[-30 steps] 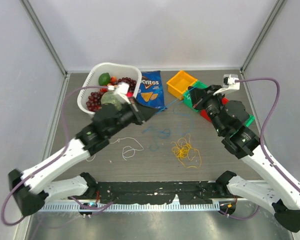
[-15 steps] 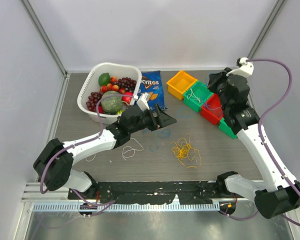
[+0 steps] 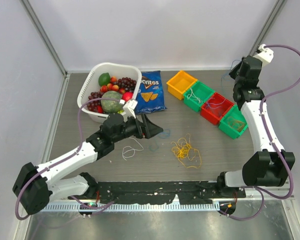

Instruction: Untangle the cables

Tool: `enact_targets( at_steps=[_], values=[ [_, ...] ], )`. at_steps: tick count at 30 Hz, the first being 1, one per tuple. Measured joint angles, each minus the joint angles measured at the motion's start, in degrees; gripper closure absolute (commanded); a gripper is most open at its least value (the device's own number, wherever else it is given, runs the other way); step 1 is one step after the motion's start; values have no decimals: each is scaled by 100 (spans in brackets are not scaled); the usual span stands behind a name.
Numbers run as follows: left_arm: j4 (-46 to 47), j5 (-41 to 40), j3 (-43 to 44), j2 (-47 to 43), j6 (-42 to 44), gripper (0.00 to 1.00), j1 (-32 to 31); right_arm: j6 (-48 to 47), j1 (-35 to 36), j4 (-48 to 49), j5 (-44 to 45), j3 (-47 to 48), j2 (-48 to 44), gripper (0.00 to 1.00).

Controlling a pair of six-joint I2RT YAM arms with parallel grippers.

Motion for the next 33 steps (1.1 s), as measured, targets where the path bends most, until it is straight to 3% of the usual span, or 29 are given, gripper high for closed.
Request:
enact_targets(
  at_steps=[6,14,26,33],
  values=[
    [-518,-225,-105,-319,409,14,0,-205,-33,380,186,-302,-96,99],
    [-778,-293,-116,-426,533,18,0,-157,-33,595,291,-1460,-291,99],
    [-999,-450,-155,-455,579,18,0,459,-33,-168,468,-2358,-846,99],
    [-1333,-767,-129,-426,621,20,0,577,-33,-621,411,-1996,87,99]
  ],
)
